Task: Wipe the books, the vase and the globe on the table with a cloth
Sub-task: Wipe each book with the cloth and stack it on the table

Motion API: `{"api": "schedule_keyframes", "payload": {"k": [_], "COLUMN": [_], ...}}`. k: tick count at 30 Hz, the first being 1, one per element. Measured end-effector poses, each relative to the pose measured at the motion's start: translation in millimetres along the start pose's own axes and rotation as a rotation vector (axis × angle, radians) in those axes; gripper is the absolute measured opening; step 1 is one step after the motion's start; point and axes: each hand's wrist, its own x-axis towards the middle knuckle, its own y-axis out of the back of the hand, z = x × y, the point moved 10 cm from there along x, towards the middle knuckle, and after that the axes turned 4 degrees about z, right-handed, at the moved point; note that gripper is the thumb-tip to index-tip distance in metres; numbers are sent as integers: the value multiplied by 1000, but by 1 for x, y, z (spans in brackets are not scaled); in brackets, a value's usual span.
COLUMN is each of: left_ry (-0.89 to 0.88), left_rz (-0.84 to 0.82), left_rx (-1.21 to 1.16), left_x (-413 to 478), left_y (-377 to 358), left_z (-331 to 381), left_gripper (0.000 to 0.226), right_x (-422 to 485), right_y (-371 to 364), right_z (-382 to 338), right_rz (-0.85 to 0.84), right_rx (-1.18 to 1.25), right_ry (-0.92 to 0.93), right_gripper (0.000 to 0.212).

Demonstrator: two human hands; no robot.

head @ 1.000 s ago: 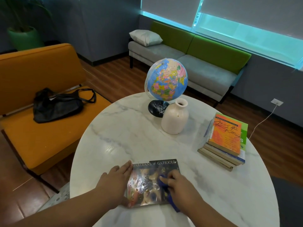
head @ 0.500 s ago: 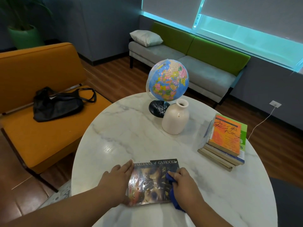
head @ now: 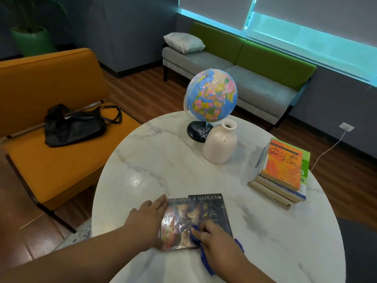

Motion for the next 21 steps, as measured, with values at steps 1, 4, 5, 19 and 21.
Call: {"api": "schedule_keyframes", "payload": {"k": [1, 4, 5, 19, 21], "left_ry": [2, 6, 7, 12, 10], "left_rz": [-2, -1, 1, -26, -22], "left_rx": [0, 3, 2, -9, -11], "left_x": [0, -1, -1, -2, -2], "left_y": [0, 2, 2, 2, 2], "left_z": [0, -1, -1, 1, 1], "left_gripper": [117, 116, 116, 116, 116], "right_x": [0, 11, 14, 21, 16], "right_y": [5, 20, 21, 6, -3], "right_z": [4, 22, 25, 11, 6], "right_rz": [18, 122, 119, 2, -22], "right_rx": [11, 15, 30, 4, 63], "right_ry": [-3, -95, -119, -65, -45], "right_gripper": [25, 27, 28, 35, 19]}}
